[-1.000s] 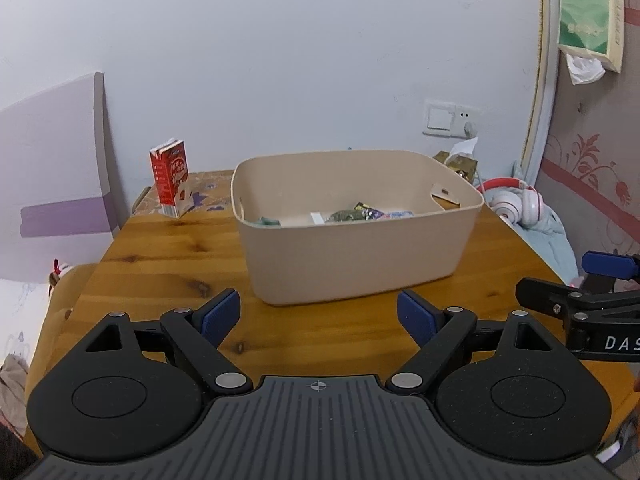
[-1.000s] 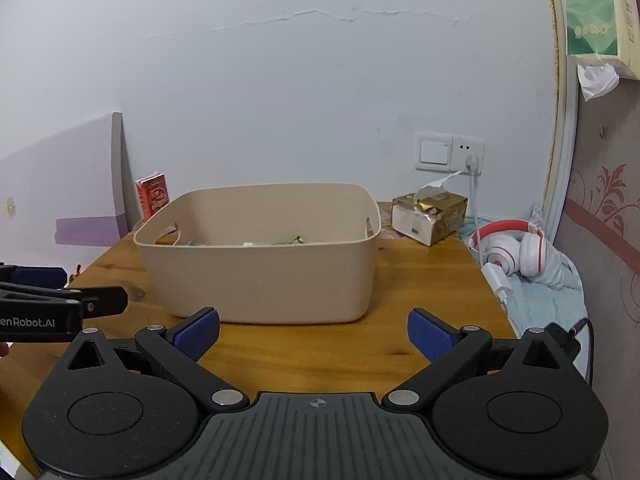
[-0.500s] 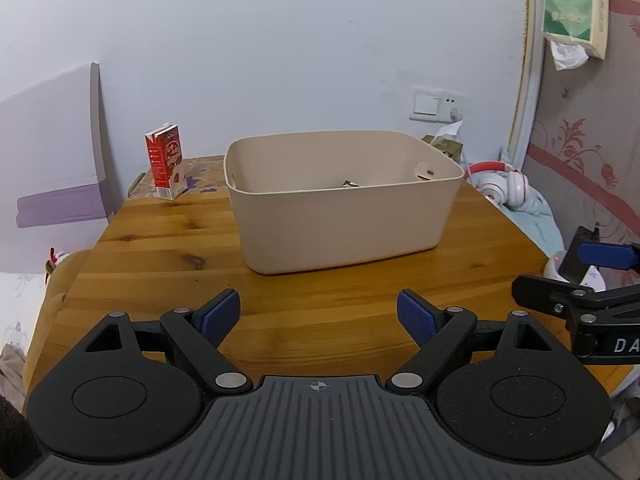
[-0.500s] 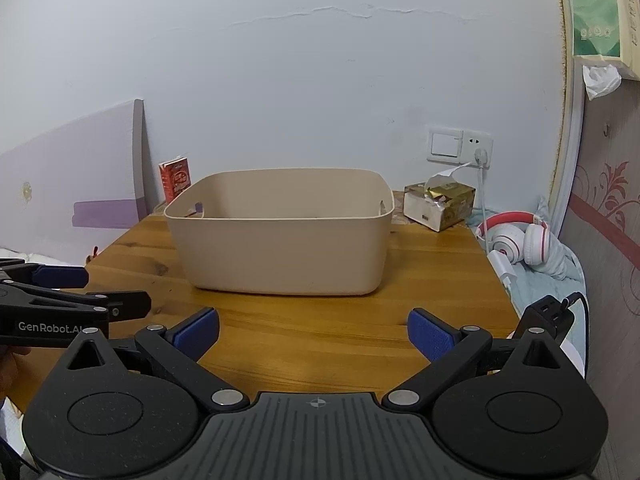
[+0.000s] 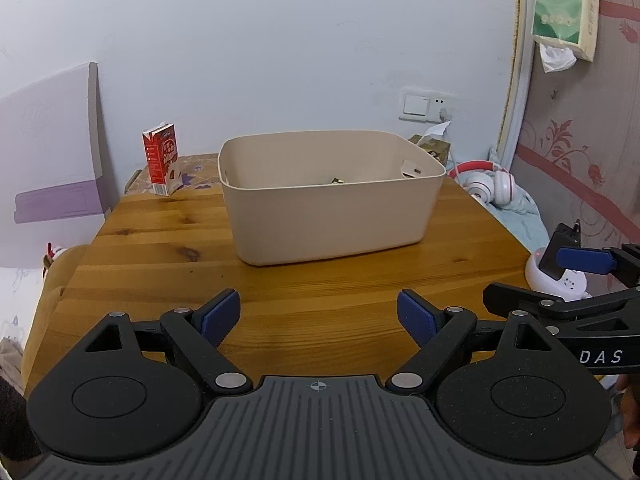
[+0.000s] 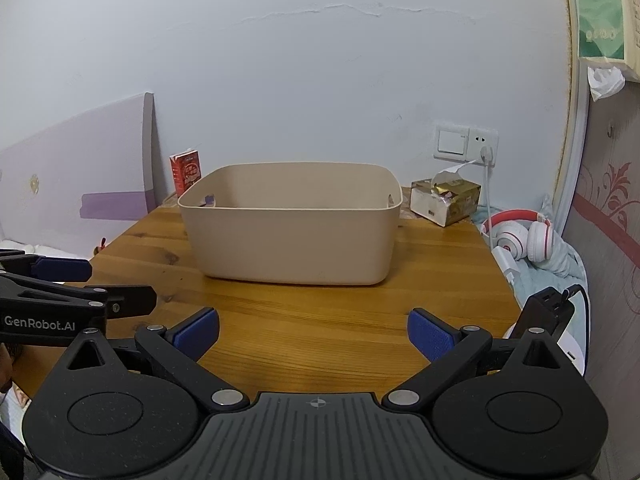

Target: Organize objects

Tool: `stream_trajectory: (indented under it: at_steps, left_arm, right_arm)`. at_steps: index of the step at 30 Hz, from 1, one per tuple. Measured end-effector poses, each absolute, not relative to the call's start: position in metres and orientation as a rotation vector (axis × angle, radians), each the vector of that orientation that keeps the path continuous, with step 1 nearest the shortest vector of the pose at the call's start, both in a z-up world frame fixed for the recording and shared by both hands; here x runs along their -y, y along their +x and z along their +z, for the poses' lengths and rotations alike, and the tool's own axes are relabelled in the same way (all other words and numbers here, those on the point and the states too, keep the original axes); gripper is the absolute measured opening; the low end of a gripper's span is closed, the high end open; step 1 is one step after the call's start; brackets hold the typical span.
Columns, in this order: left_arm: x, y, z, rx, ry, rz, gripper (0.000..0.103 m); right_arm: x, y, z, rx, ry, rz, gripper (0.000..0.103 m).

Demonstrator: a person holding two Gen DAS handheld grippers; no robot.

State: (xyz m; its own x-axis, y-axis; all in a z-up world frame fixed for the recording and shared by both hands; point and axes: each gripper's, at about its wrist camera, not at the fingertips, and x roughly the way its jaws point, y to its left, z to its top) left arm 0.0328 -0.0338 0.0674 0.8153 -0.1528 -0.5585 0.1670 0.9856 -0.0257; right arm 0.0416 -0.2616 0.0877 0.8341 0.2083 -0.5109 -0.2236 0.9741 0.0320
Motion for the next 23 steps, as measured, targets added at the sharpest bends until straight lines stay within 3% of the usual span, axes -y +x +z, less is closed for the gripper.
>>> stream_trajectory:
  at_steps: [23]
  left_arm:
    - [0.0264, 0.0312, 0.0695, -0.603, 0.015, -0.145, 0.089]
  right_arm:
    - [0.2596, 0.0418, 0.0883, -0.548, -0.032, 0.241, 0.102]
